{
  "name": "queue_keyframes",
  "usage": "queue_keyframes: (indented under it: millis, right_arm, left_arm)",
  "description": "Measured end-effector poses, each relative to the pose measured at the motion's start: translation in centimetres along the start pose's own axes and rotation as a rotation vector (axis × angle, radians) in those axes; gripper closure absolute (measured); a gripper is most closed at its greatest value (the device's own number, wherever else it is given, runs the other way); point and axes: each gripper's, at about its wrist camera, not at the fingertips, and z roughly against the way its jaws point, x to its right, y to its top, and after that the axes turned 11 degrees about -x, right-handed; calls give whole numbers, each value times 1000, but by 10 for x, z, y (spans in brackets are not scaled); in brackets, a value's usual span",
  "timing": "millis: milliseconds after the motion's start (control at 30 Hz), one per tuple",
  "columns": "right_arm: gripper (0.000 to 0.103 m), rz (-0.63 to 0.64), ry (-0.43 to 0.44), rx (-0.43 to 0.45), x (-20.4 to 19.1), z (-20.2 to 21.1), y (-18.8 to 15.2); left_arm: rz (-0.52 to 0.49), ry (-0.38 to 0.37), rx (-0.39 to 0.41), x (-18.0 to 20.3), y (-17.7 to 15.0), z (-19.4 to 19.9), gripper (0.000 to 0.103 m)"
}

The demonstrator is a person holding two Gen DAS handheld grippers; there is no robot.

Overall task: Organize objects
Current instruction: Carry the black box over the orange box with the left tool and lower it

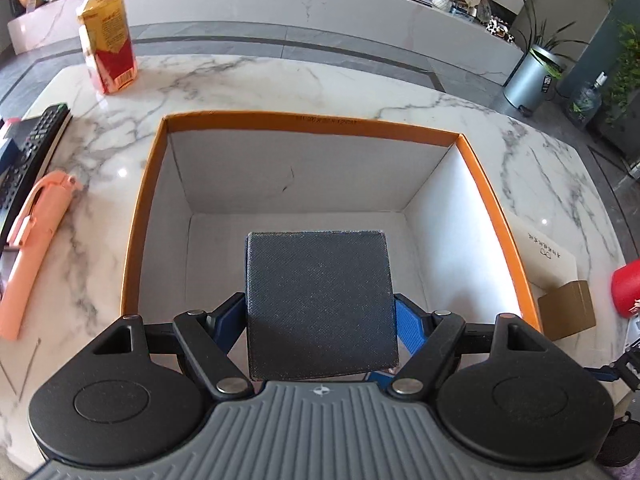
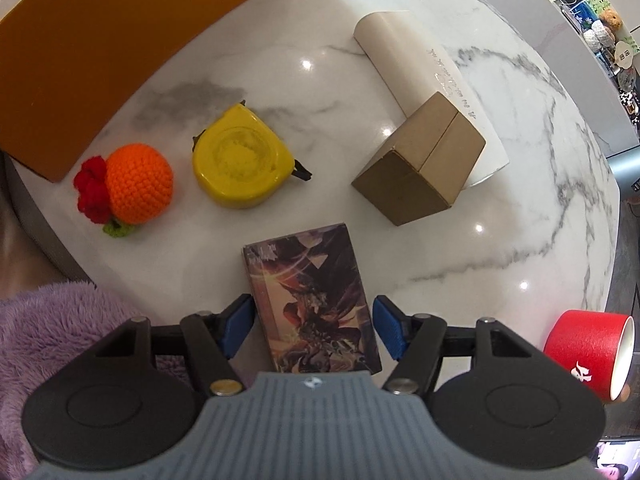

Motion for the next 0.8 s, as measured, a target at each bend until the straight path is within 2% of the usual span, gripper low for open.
queue_keyframes:
  millis: [233, 333, 600, 800]
  right_arm:
    - [35, -23, 39, -6, 9, 0, 3]
    - [36, -14, 38, -12, 9, 0, 3]
    - [38, -46, 64, -3, 16, 2, 1]
    - [39, -132, 152, 32, 31, 16, -4]
  left_arm:
    - [-105, 164, -96, 19, -6, -23, 13]
    - [-119, 208, -131, 23, -8, -30, 13]
    - [-121, 173, -112, 19, -15, -23, 11]
    - [-142, 150, -55, 23, -23, -4, 11]
